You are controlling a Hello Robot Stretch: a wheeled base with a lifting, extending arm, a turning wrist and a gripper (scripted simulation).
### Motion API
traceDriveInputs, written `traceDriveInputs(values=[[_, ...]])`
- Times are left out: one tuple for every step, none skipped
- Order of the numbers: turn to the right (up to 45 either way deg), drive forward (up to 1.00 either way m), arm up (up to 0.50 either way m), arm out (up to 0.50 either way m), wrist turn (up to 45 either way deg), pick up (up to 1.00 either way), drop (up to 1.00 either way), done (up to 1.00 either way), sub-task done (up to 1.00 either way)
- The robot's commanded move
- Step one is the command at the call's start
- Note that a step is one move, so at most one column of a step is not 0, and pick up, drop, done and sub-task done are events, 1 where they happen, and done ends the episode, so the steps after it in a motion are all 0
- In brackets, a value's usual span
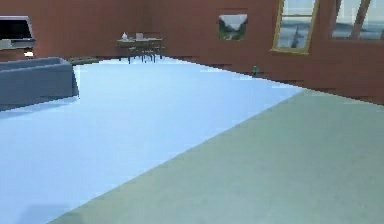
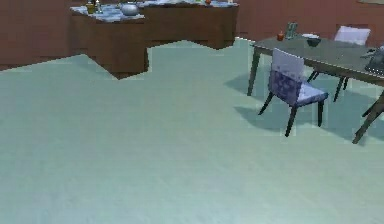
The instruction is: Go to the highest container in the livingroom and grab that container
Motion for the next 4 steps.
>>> traceDriveInputs(values=[[0.0, 0.5, 0.0, 0.0, 0.0, 0.0, 0.0, 0.0, 0.0], [-15.0, 0.0, 0.0, 0.0, 0.0, 0.0, 0.0, 0.0, 0.0], [0.0, 1.0, 0.0, 0.0, 0.0, 0.0, 0.0, 0.0, 0.0], [-3.0, 0.0, 0.0, 0.0, 0.0, 0.0, 0.0, 0.0, 0.0]])
